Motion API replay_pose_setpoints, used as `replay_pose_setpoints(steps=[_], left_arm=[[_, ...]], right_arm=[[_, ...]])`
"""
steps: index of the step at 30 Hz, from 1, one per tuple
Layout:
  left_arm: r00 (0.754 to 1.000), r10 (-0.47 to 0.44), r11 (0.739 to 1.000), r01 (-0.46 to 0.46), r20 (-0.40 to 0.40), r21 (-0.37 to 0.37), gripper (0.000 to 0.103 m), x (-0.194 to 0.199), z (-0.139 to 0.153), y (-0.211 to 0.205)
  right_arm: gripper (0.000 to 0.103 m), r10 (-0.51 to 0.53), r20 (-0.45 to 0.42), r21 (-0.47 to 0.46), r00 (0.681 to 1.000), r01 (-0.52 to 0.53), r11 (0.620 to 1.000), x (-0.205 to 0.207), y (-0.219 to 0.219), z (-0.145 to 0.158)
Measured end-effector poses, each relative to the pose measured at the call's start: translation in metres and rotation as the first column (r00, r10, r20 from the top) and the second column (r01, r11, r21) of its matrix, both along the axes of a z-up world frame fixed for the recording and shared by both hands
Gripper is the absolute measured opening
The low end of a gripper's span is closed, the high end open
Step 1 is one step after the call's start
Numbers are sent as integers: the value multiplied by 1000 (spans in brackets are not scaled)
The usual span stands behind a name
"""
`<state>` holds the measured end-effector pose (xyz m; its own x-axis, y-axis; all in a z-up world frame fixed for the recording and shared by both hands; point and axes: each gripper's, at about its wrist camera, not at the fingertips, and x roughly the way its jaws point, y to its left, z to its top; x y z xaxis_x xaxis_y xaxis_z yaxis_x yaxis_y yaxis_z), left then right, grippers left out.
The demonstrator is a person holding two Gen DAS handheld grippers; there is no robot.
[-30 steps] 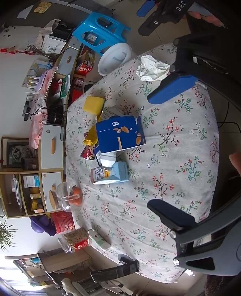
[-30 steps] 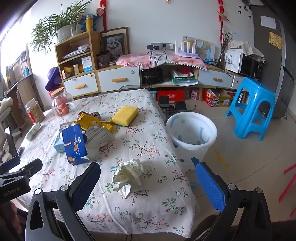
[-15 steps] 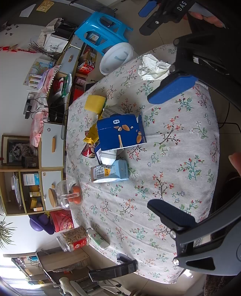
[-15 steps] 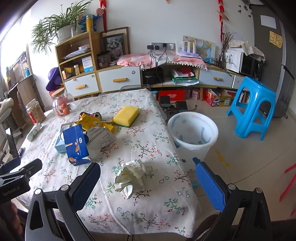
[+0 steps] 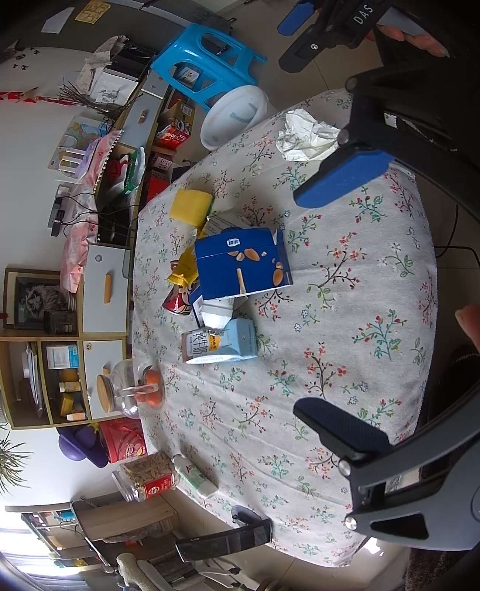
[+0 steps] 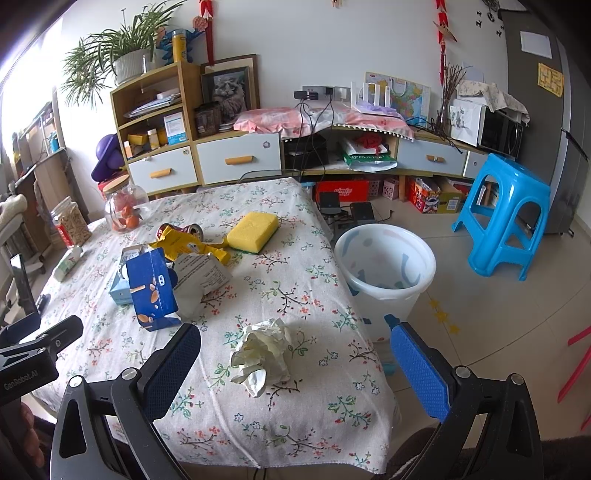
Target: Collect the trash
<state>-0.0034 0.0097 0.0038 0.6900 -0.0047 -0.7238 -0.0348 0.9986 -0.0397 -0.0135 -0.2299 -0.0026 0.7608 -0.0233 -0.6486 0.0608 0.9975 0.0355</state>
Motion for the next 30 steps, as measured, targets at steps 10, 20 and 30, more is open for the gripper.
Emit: replay_pose_setpoints(steps=[10,20,30], left_arm=[[1000,0,1000,0,1,-3,102,0,0,0],[1000,1,1000,-1,0,-3,102,0,0,0],[1000,1,1000,-1,1,-5,102,0,0,1]], right_arm=[[103,-1,1,-1,1000,1,1000,-1,-1,0],[103,-1,1,-1,1000,1,1000,0,1,1],[103,-1,1,0,1000,1,1000,0,1,0]])
